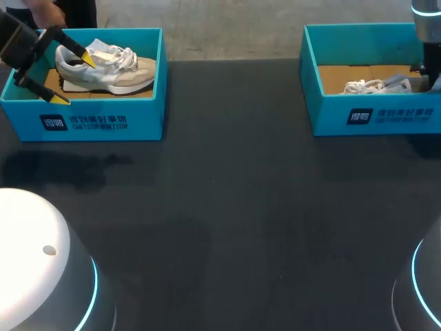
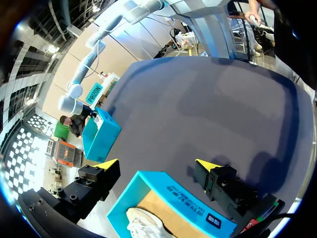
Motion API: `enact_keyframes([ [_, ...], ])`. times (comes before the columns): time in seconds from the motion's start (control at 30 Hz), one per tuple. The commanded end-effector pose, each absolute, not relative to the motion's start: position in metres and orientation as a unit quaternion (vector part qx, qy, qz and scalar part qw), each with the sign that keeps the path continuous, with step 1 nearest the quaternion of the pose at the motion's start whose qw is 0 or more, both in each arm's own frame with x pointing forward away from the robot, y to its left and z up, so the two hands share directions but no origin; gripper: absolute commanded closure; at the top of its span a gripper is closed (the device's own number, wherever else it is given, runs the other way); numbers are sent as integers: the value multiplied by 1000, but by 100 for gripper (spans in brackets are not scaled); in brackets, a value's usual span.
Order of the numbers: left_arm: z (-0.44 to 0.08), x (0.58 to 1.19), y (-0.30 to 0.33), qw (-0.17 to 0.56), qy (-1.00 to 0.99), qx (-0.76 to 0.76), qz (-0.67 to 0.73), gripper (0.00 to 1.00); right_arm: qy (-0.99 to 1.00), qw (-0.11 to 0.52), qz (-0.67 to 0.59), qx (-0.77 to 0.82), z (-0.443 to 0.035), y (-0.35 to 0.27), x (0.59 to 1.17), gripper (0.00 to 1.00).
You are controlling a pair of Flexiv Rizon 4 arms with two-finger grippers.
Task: Take the shoe out of the shoebox, open the shoe tongue, remove and reinsert the insole, then place the shoe into the shoebox
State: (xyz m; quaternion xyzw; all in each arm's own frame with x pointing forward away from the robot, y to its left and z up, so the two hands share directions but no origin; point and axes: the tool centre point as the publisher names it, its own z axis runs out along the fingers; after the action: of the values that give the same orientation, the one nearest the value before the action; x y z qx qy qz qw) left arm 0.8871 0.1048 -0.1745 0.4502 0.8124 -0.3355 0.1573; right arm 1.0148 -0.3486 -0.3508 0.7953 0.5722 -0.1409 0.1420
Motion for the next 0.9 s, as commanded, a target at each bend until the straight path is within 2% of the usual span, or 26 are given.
enact_keyframes([
  [0.03, -174, 887, 105, 157, 813, 450, -334, 0, 572, 138, -147, 795, -360, -350, 1021, 100],
  [0.1, -174, 887, 105, 157, 813, 450, -334, 0, 571, 139, -147, 796, -359, -351, 1022, 91],
  [0.13, -174, 887, 105, 157, 813, 450, -334, 0, 570, 141, -145, 796, -358, -351, 1022, 82],
  [0.2, -174, 887, 105, 157, 813, 450, -334, 0, 570, 141, -144, 796, -357, -351, 1022, 76],
  [0.27, -174, 887, 105, 157, 813, 450, -334, 0, 570, 143, -141, 796, -353, -350, 1022, 64],
  [0.47, -174, 887, 105, 157, 813, 450, -334, 0, 569, 148, -130, 799, -337, -348, 1019, 58],
  [0.9, -174, 887, 105, 157, 813, 450, -334, 0, 587, 150, -46, 794, -274, -315, 1016, 62],
])
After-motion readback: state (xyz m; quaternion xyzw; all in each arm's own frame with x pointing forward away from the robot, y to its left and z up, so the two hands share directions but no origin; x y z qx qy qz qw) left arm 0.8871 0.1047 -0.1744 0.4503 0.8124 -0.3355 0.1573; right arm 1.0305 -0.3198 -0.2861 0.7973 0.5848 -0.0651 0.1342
